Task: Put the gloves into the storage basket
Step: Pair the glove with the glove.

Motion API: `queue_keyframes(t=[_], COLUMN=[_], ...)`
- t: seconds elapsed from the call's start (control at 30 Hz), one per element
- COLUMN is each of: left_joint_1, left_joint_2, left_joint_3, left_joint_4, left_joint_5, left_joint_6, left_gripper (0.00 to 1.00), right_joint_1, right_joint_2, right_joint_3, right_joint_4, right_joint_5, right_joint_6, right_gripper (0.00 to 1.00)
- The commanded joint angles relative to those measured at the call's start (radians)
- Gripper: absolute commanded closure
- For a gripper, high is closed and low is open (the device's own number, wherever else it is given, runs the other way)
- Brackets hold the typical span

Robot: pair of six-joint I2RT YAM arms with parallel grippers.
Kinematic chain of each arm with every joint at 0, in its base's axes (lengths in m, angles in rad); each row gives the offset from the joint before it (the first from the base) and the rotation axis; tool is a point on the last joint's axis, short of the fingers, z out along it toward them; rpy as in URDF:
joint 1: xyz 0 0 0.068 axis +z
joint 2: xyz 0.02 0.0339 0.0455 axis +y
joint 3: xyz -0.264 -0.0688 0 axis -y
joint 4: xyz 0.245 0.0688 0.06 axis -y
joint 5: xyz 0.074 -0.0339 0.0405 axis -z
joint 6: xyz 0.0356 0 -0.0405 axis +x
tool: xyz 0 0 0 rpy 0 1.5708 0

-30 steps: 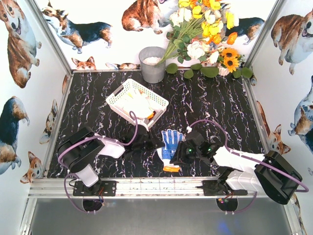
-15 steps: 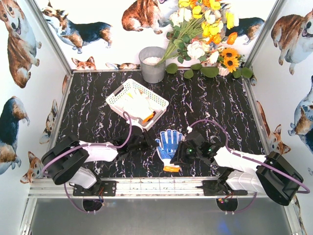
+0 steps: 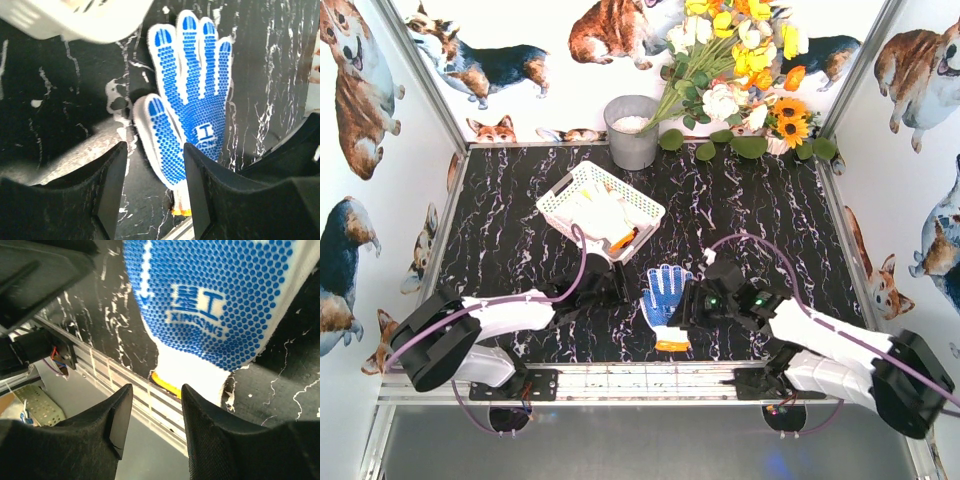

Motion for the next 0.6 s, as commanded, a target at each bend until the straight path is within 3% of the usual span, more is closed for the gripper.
queue_keyframes(t=[0.0, 0.2, 0.57], left_joint_1=[-0.017, -0.059, -0.136], left_joint_2=[-0.002, 0.062, 0.176], left_joint_3=[0.07, 0.154, 0.196], left_joint_4=[-0.04, -0.057, -0.064], left_joint_5=[0.055, 0.096, 0.121], left_joint_6=[0.068, 0.101, 0.105], left_gripper=[0.56, 0.6, 0.77], right_joint_1=[0.005, 0.004, 0.05], right_joint_2=[-0.086, -0.137, -0.071], right_joint_3=[0.089, 0.039, -0.006], right_joint_4=[-0.16, -0.211, -0.154], right_joint_5=[0.084, 0.122, 0.099], right_joint_6=[-0.054, -0.019, 0.008], right_gripper=[0.54, 0.59, 0.7])
